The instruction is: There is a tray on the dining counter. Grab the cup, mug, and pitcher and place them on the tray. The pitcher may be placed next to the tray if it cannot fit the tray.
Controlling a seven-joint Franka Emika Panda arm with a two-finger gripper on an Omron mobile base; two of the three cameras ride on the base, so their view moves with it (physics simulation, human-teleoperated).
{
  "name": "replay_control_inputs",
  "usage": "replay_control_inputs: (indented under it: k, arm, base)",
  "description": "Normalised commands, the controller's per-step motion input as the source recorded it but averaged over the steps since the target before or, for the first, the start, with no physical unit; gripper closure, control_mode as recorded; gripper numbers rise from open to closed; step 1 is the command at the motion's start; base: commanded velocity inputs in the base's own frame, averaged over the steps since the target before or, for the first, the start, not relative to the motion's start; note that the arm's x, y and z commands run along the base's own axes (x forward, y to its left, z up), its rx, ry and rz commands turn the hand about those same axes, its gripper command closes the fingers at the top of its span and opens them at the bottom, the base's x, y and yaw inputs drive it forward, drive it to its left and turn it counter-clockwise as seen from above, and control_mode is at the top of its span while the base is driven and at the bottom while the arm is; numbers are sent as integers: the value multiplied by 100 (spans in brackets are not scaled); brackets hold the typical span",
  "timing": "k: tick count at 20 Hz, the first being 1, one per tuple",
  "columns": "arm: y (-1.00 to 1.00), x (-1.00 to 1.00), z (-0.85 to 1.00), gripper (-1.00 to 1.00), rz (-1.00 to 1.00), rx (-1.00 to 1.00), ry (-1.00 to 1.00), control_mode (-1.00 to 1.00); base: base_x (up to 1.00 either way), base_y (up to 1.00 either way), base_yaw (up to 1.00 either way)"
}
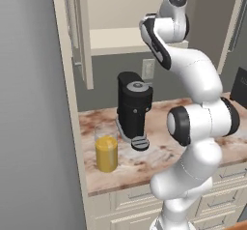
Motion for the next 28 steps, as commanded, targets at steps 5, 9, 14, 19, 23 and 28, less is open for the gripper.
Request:
replay_control_inputs:
  k: [5,9,14,19,23,28]
  arm:
    - [0,-1,24,-100,0,0,0,-100]
    - [0,0,13,-100,0,0,0,-100]
    - [0,4,0,-100,1,0,0,-100]
    - [0,3,-2,-100,8,0,0,-100]
    - [0,0,-7,-100,9,0,0,-100]
    - [0,0,-3,-100,9,0,0,-100]
  base:
    - [0,0,0]
    - [0,0,0]
    - [0,0,0]
    - [0,0,0]
    - [0,0,0]
    - [0,0,0]
